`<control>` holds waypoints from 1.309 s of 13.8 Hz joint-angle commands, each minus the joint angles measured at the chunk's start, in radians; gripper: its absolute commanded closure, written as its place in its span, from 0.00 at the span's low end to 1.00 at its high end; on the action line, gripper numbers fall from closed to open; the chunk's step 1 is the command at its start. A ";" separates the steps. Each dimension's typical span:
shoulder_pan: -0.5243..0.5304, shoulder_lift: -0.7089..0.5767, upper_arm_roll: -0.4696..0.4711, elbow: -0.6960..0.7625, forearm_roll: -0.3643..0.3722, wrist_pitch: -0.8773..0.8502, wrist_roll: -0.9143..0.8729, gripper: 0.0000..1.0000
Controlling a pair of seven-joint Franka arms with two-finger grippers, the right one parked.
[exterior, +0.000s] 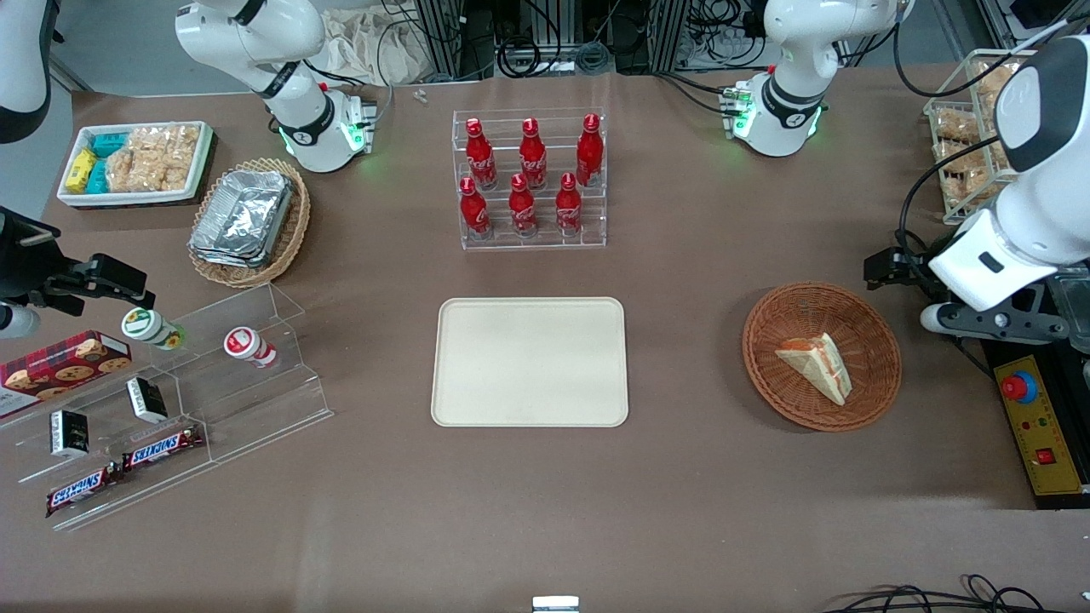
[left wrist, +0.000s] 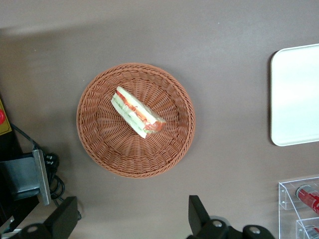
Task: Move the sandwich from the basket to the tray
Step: 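Lower the open left gripper over the sandwich in the wicker basket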
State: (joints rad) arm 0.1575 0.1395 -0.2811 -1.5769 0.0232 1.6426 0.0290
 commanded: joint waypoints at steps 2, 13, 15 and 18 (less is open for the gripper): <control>-0.004 0.040 0.000 0.041 0.024 0.020 -0.020 0.00; 0.000 0.104 0.003 -0.267 0.115 0.422 -0.623 0.00; 0.004 0.118 0.007 -0.319 0.126 0.469 -0.737 0.00; 0.004 0.133 0.013 -0.357 0.126 0.505 -0.748 0.00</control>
State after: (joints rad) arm 0.1598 0.2802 -0.2721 -1.9072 0.1317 2.1212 -0.6812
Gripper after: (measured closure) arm 0.000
